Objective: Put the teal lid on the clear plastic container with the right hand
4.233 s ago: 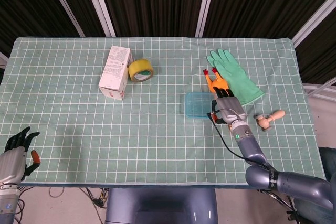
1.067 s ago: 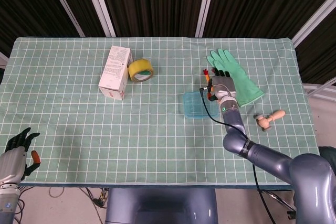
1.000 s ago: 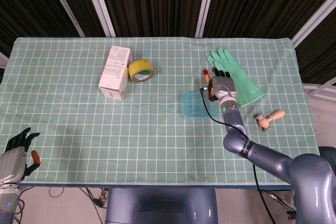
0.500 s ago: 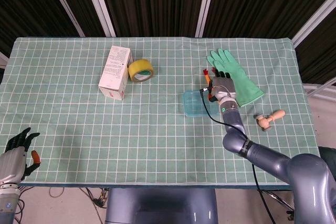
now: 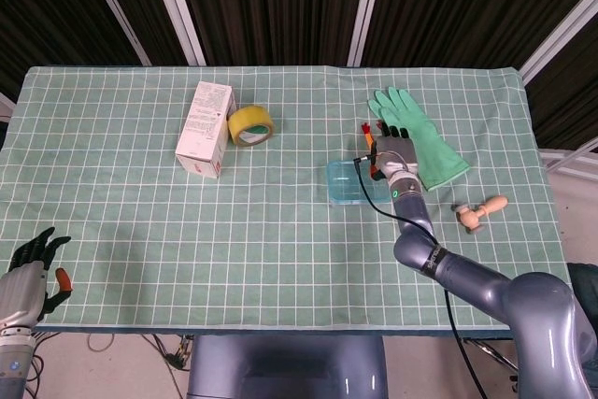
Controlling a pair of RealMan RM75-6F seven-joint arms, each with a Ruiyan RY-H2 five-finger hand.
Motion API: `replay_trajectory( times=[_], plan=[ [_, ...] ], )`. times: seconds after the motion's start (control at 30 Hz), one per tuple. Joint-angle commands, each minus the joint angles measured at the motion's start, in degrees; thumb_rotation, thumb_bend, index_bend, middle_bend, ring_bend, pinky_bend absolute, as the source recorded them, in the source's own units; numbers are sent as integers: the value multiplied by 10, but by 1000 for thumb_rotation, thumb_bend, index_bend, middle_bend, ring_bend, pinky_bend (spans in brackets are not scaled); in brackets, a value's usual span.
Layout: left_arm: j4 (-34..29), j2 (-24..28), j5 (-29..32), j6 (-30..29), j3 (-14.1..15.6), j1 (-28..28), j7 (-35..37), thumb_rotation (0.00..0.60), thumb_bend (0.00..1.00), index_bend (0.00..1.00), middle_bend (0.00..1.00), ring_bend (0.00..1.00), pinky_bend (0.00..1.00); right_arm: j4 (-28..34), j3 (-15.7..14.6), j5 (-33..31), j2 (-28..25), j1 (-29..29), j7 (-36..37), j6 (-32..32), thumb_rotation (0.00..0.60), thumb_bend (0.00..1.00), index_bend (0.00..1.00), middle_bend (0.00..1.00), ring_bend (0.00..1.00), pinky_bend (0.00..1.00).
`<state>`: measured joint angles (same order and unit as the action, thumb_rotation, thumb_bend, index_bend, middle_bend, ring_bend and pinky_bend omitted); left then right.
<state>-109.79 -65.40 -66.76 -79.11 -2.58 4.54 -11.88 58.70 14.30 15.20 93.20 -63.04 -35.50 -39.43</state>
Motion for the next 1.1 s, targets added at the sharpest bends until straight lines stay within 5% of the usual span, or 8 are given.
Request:
replay_trajectory(
  times=[0.03,1.1],
  plan=[
    [0,0,0,0,0,0,0,600,741,182,0,0,0,2,-4,-5,-1,-2,-5,3,600,461,663,7,0,0],
    [1,0,-1,-3,0,0,3,600,741,185,0,0,0,11,-54,-65,-7,-23,-49,21,600,461,669,6,0,0]
  ],
)
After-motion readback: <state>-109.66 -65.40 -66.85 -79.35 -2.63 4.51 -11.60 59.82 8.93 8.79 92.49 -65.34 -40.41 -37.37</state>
